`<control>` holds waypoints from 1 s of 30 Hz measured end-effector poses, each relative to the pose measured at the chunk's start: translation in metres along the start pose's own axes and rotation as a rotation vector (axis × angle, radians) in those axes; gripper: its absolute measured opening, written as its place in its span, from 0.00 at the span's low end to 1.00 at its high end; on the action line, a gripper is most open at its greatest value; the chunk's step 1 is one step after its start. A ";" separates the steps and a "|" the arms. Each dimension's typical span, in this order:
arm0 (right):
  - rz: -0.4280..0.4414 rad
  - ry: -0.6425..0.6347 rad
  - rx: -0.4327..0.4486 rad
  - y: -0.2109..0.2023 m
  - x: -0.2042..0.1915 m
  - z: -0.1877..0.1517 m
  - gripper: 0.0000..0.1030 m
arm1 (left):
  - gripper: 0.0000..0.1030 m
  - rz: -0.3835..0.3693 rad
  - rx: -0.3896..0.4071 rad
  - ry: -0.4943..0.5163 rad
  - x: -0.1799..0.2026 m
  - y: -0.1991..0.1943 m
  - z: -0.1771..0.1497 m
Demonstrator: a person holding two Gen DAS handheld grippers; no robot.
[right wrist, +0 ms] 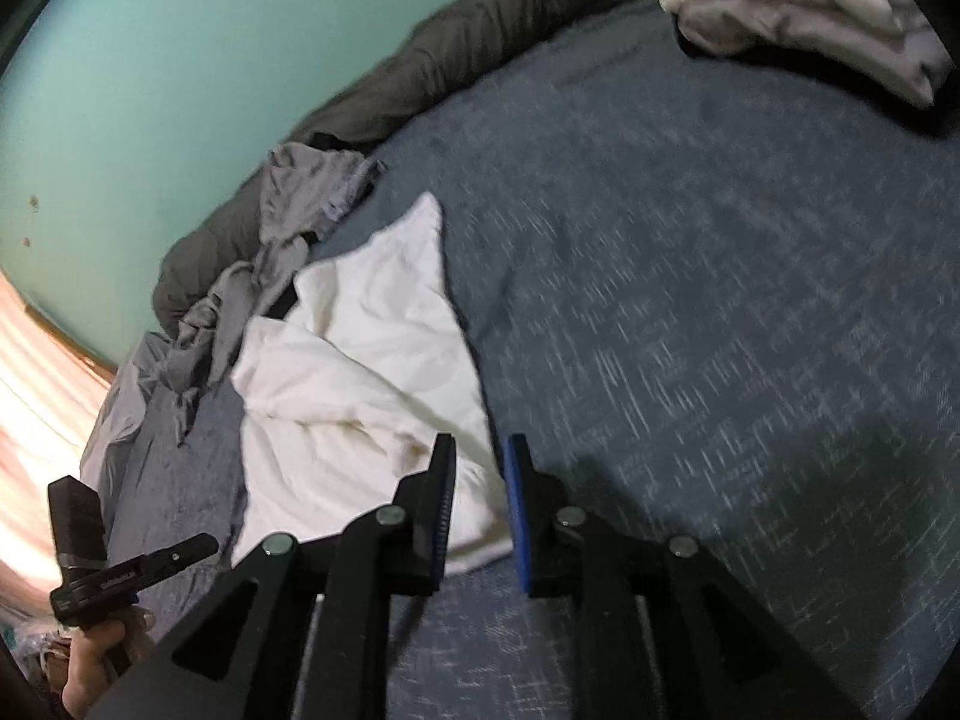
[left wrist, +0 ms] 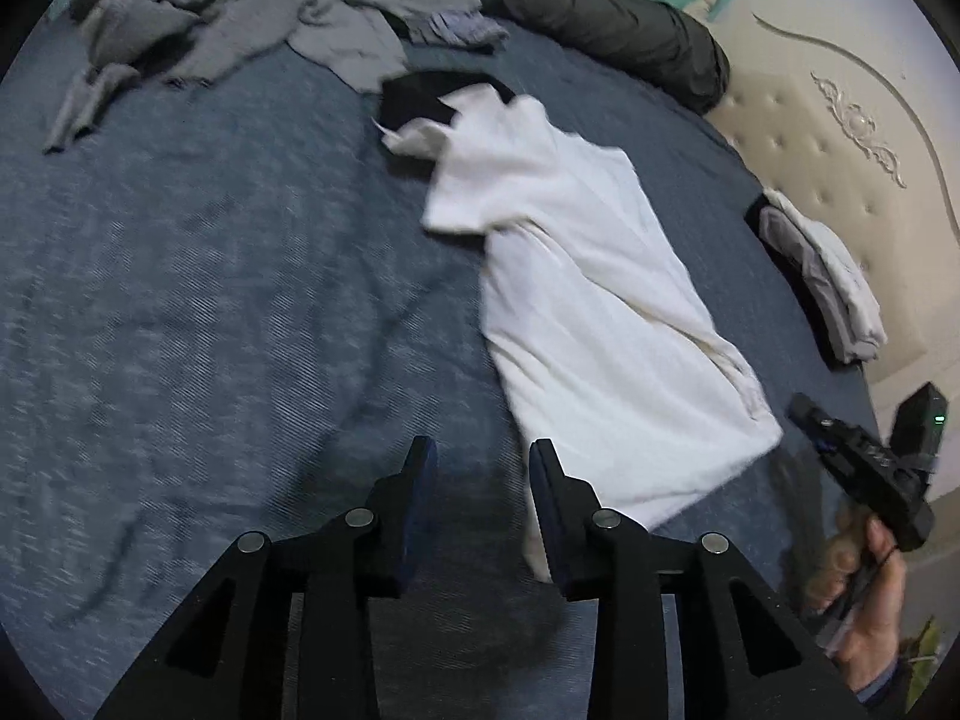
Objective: Fold clothes
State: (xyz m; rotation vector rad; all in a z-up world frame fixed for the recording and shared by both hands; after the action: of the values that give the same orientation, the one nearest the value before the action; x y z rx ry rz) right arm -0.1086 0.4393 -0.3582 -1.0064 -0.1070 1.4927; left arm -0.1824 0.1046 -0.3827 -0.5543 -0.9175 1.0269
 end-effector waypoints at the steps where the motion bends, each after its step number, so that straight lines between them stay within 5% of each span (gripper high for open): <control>1: 0.004 -0.013 0.006 0.000 -0.005 0.002 0.16 | 0.35 0.009 0.015 -0.001 -0.003 0.001 0.002; 11: 0.073 -0.353 -0.138 0.063 -0.110 -0.006 0.38 | 0.37 0.042 0.044 0.000 -0.045 0.007 -0.002; 22: 0.111 -0.635 -0.254 0.140 -0.222 -0.002 0.38 | 0.38 0.021 0.085 -0.010 -0.066 -0.003 0.017; 30: 0.004 -0.729 -0.334 0.188 -0.251 -0.020 0.39 | 0.38 0.009 0.090 -0.038 -0.076 -0.007 0.019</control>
State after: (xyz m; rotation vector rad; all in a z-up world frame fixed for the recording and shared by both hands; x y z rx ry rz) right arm -0.2782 0.1753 -0.3555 -0.6663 -0.8959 1.8198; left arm -0.2117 0.0324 -0.3965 -0.4654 -0.8988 1.0843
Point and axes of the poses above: each gripper's, at about its wrist camera, not at the fingertips, and y roughly the way its jaws point, x to its right, z to its top, the point moved 2 cm from there along y, roughly the way its jaws point, and after that the axes turned 5 degrees about x, right-handed, at the moved point
